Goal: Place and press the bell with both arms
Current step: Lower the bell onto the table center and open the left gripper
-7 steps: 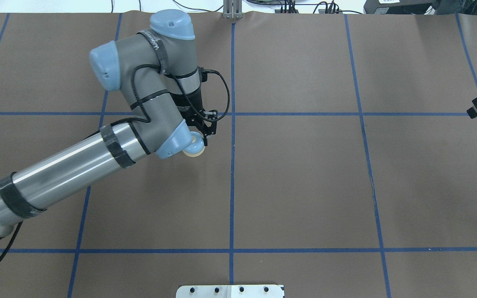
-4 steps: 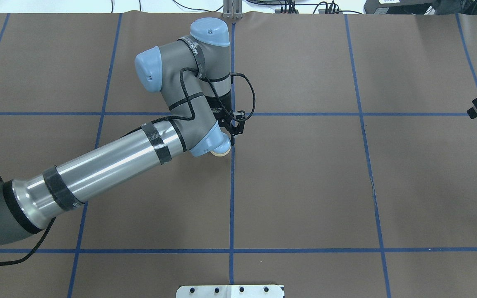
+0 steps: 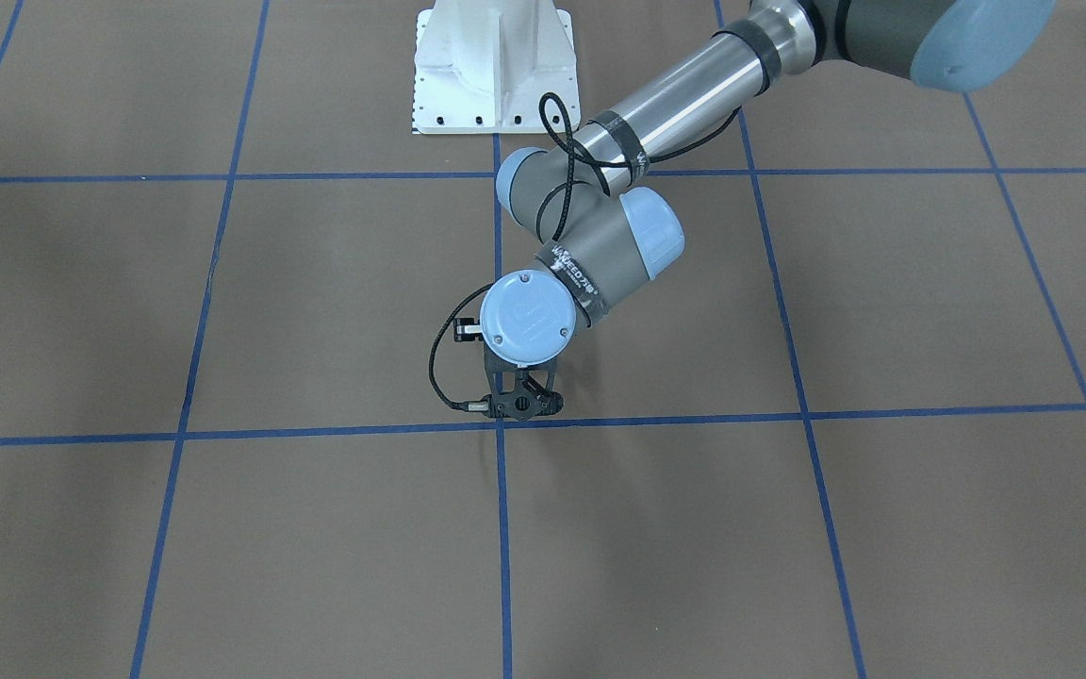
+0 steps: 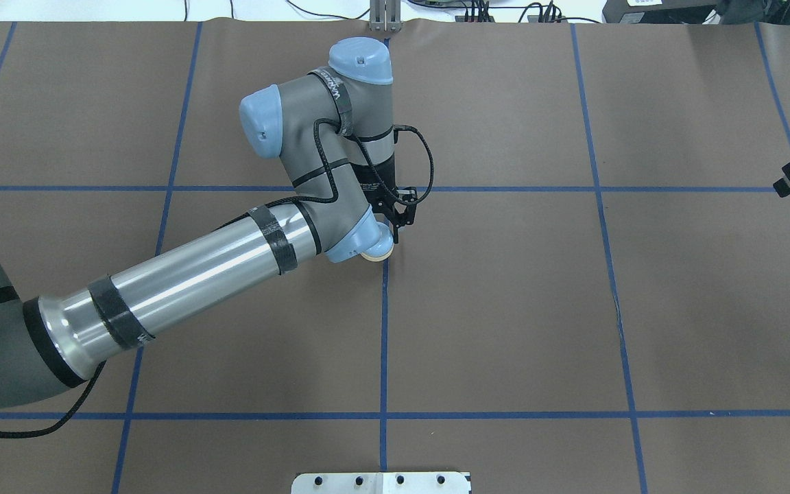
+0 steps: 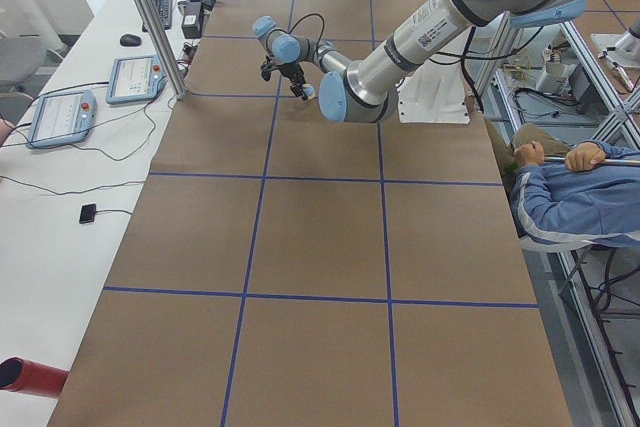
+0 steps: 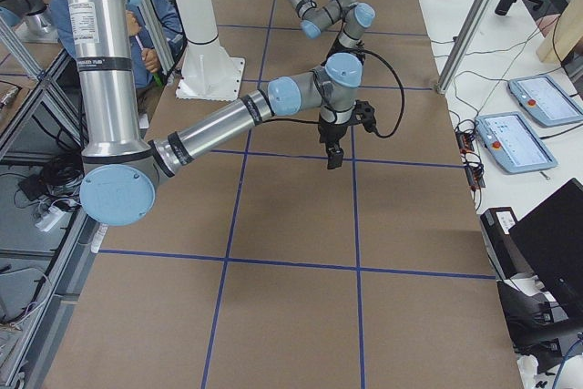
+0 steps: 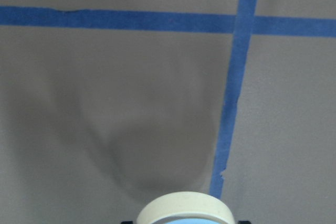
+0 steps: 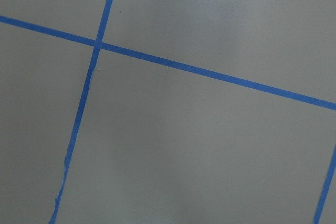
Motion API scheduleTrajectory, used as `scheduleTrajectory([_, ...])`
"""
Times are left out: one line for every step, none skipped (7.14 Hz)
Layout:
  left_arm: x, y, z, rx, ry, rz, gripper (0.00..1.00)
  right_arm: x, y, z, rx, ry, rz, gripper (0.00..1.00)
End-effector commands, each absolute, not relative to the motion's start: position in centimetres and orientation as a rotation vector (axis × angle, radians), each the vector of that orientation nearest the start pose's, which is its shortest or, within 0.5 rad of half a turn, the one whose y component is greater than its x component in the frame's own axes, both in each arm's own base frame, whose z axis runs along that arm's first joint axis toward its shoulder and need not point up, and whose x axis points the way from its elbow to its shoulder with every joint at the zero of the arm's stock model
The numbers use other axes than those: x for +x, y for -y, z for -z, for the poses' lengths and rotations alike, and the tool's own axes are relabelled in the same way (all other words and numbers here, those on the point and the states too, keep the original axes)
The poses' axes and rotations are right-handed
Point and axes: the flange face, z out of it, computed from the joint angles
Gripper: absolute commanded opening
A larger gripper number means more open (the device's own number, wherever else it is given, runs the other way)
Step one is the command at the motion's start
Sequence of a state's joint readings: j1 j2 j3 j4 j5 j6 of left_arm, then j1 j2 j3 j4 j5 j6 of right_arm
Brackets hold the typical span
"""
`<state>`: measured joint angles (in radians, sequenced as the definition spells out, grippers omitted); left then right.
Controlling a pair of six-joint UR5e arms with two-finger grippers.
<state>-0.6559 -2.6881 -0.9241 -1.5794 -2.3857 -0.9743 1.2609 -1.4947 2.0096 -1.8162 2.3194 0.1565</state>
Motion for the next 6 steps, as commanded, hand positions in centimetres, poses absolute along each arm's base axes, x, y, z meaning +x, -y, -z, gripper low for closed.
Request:
scheduleTrajectory([64.8, 56.6, -18.7, -0.379, -0.848, -0.133, 0.23, -8.7, 48.6, -43.7, 0.077, 0.785, 0.246, 1.00])
scheduleTrajectory([64.9, 56.4, -18.7, -0.379, -0.847, -0.136, 0.31, -8.7, 48.6, -43.7, 0.077, 0.785, 0.246, 1.00])
scheduleTrajectory([65.0, 56.3, -18.7, -0.380, -0.847, -0.137, 0.44, -8.7, 48.6, -43.7, 0.077, 0.785, 0.246, 1.00])
scheduleTrajectory([65.3, 56.0, -18.7, -0.382, -0.846, -0.141, 0.55, -8.8, 48.6, -43.7, 0.077, 0.783, 0.247, 1.00])
scheduleTrajectory([65.5, 55.8, -18.8, -0.371, -0.839, -0.143, 0.64, -8.8, 48.6, -43.8, 0.075, 0.783, 0.247, 1.00])
scheduleTrajectory([65.8, 55.6, -18.8, -0.366, -0.837, -0.145, 0.71, -8.8, 48.7, -43.9, 0.074, 0.784, 0.246, 1.00])
